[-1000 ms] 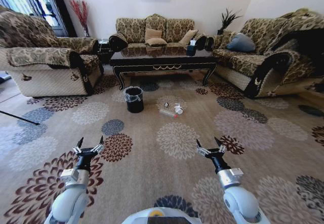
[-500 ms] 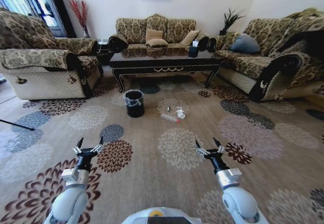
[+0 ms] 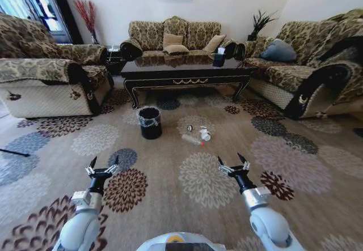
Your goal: Move to the front of the table and pick up the trash from the floor, then place it into the trash bin.
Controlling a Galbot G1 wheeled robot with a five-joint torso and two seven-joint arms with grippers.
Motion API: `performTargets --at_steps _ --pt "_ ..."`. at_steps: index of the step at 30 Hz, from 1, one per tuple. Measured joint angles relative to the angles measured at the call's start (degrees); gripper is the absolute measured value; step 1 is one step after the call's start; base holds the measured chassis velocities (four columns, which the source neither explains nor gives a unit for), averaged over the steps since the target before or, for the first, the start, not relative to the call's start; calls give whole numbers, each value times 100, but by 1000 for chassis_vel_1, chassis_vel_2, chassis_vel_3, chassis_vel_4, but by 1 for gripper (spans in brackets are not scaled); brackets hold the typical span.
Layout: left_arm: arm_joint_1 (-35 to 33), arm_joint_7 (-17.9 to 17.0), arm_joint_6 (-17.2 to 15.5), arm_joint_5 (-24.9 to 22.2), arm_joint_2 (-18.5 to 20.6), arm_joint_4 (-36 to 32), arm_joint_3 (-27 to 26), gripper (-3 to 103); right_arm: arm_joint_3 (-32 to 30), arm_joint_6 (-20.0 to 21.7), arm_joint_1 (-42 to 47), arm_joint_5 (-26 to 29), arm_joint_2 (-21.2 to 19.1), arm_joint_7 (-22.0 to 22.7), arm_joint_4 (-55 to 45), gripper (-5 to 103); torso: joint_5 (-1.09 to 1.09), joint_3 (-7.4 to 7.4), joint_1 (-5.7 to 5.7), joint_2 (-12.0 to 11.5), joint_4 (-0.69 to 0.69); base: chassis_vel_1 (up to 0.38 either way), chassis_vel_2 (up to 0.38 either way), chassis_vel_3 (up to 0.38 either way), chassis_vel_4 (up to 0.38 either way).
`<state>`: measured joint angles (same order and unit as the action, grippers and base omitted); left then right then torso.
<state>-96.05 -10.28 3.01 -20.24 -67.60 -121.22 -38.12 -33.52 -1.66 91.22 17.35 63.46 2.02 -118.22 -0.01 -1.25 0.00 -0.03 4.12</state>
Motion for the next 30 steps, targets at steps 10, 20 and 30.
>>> performTargets --at_steps 10,20,30 --pt "53 -29 -74 60 -4 -18 63 100 197 110 -386 214 -244 43 211 100 0 0 0 0 0 -182 188 196 -175" --pt "94 -64 -128 3 30 -28 -22 100 287 109 -446 190 -168 48 254 100 0 -1 0 0 -1 -205 219 203 -220" --pt "134 -107 -215 -97 86 -27 -65 100 273 72 -311 84 -46 47 199 100 1 -1 0 1 0 -208 213 217 -218"
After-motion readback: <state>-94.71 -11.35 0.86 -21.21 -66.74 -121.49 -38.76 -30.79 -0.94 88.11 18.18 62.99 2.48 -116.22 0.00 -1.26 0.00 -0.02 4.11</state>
